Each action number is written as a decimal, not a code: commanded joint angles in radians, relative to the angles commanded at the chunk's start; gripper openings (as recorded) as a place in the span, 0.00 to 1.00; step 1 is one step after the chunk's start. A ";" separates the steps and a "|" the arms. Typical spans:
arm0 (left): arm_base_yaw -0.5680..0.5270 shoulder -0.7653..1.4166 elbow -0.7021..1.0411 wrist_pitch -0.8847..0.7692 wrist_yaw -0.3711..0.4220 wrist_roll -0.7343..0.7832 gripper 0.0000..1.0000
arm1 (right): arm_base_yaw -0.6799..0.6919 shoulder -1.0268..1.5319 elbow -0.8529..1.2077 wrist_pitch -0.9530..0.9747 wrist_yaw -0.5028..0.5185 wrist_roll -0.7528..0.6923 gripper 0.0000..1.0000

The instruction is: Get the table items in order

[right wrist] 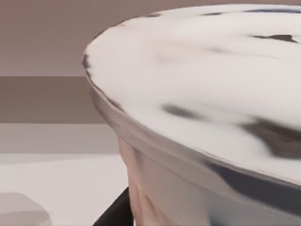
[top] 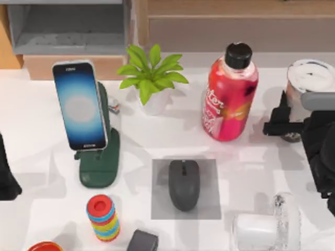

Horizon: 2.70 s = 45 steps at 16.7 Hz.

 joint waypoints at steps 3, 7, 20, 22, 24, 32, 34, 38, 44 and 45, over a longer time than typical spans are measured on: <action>0.000 0.000 0.000 0.000 0.000 0.000 1.00 | 0.000 0.000 0.000 0.000 0.000 0.000 0.17; 0.000 0.000 0.000 0.000 0.000 0.000 1.00 | 0.000 0.000 0.000 0.000 0.000 0.000 0.00; 0.000 0.000 0.000 0.000 0.000 0.000 1.00 | 0.000 -0.045 -0.003 -0.041 0.000 0.002 0.00; 0.000 0.000 0.000 0.000 0.000 0.000 1.00 | 0.001 -0.061 -0.003 -0.057 0.000 0.002 0.00; 0.000 0.000 0.000 0.000 0.000 0.000 1.00 | 0.001 -0.063 -0.004 -0.059 0.000 0.002 0.00; 0.000 0.000 0.000 0.000 0.000 0.000 1.00 | -0.115 -0.168 0.152 -0.092 -0.046 0.009 0.00; 0.000 0.000 0.000 0.000 0.000 0.000 1.00 | -0.162 -0.206 0.241 -0.148 -0.093 0.009 0.00; 0.000 0.000 0.000 0.000 0.000 0.000 1.00 | -0.258 -0.230 0.432 -0.324 -0.219 0.005 0.00; 0.000 0.000 0.000 0.000 0.000 0.000 1.00 | -0.412 -0.171 0.711 -0.675 -0.416 -0.013 0.00; 0.000 0.000 0.000 0.000 0.000 0.000 1.00 | -0.439 -0.160 0.756 -0.731 -0.444 -0.017 0.00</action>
